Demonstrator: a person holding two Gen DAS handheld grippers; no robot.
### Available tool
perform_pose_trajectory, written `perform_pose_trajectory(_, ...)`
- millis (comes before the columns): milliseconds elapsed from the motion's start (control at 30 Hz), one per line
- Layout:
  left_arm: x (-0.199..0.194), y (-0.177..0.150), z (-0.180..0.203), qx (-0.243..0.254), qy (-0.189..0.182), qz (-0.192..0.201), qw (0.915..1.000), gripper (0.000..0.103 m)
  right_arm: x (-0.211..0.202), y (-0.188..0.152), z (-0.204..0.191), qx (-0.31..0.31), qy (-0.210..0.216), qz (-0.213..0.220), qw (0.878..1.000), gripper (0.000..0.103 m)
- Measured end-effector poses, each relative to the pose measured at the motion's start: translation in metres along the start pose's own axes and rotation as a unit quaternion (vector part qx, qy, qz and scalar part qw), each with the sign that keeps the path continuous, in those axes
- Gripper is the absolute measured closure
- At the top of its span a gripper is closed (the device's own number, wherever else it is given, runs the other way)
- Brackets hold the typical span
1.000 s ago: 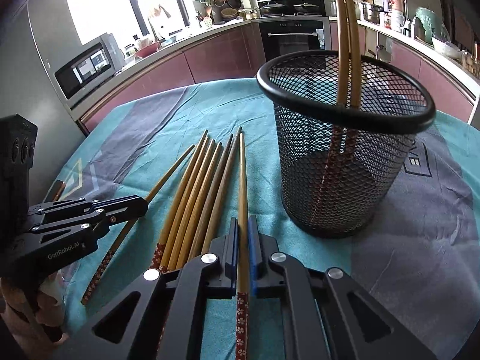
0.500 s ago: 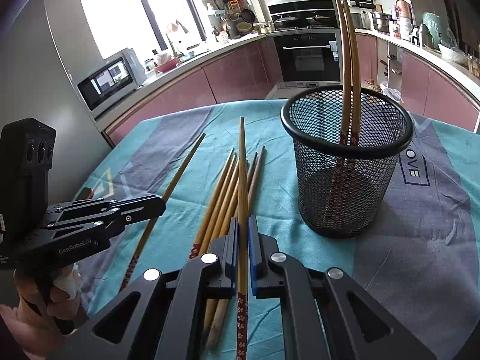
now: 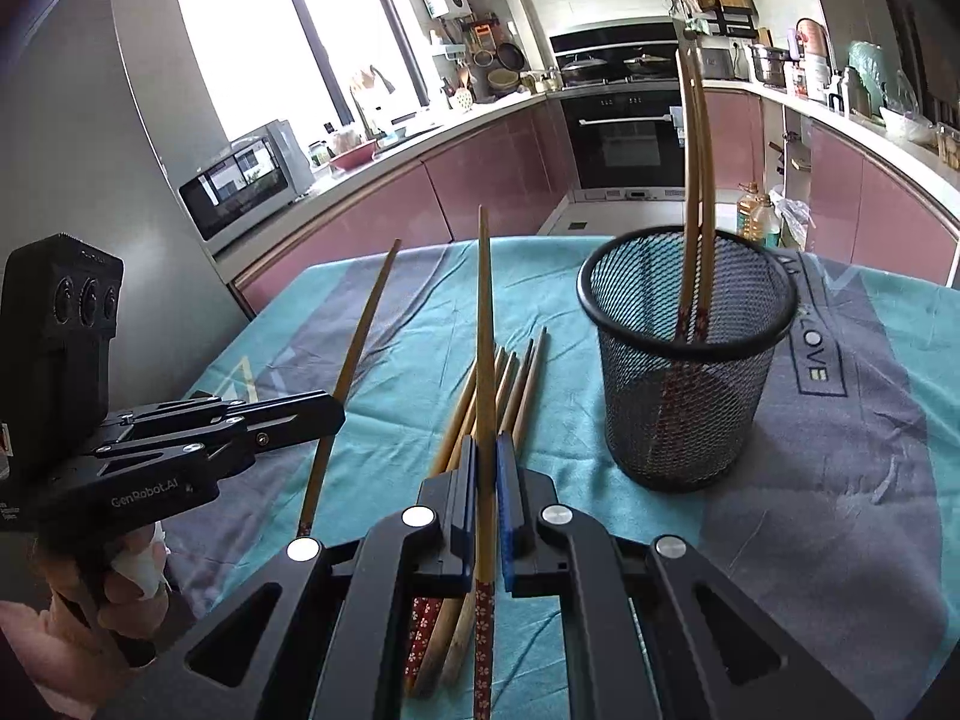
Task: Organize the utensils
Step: 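Lift both chopsticks upright and carry them toward the mesh cup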
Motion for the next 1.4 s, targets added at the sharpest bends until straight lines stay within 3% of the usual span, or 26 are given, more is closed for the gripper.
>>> perform_pose_trajectory(800,-0.039,0.031,0.036,0.015,-0.075,0.038,0.9964,0.096,-0.043,0.034,0.009,-0.001,0.003,0.063,0.998,0.097)
perform_pose_trajectory(1400,-0.054,0.095,0.069,0.042,-0.099,0.092,0.9899,0.096,-0.091,0.094,0.033,-0.019,-0.025,0.132,0.991,0.097)
Point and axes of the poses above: each gripper's, at about its wrist camera, not at the fingertips, and x roughly the way its jaws point, z to its right, y to its top, the point moved 10 cm from there along x, roughly the way its jaws point
